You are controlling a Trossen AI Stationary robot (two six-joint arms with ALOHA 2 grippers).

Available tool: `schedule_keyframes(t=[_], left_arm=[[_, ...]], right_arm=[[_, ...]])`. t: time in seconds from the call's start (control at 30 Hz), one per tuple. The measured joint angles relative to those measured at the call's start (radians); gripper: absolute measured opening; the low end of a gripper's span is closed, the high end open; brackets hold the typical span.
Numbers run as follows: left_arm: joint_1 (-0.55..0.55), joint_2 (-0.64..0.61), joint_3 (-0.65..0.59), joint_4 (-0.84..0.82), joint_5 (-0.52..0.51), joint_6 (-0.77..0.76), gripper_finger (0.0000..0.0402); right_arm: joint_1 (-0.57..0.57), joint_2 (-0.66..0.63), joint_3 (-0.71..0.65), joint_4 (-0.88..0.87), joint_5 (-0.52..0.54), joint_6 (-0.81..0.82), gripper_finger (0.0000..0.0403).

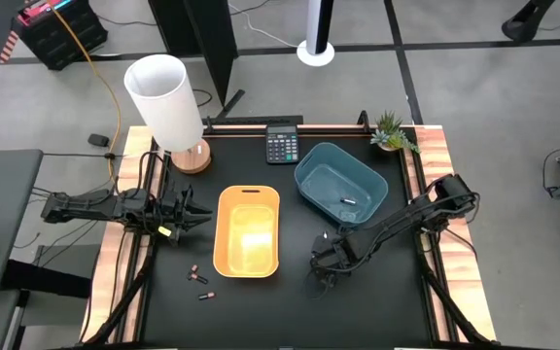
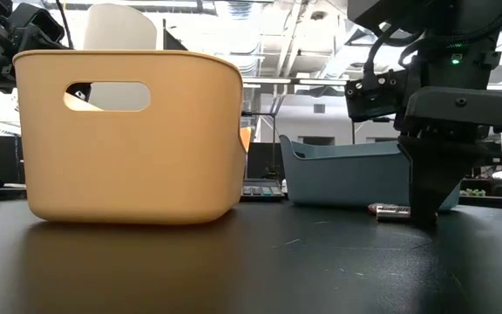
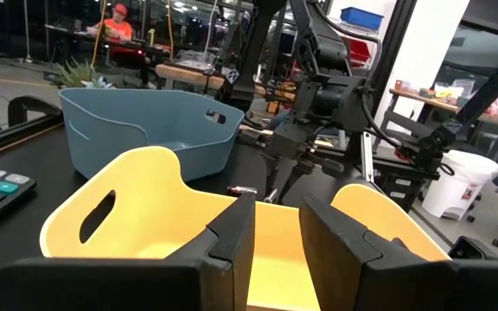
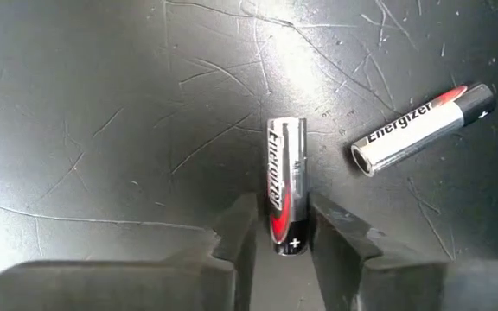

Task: Sort batteries
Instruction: Put the bottom silver battery into the blue bin

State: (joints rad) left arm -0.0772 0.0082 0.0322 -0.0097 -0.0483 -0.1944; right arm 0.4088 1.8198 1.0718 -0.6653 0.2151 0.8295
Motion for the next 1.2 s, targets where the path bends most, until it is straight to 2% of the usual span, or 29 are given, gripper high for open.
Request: schedule_keyframes(t=[0.43, 1.2], left_arm=[[0.000, 0.000, 0.000, 0.000, 0.000, 0.000, 0.0090], [0.000, 0.000, 0.000, 0.001, 0.000, 0.000, 0.0090]], right_arm=[[0.000, 0.000, -0.001, 0.012, 0.000, 0.000, 0.0068], [0.008, 0.001, 0.021, 0.010, -0.004, -0.035, 0.0065]])
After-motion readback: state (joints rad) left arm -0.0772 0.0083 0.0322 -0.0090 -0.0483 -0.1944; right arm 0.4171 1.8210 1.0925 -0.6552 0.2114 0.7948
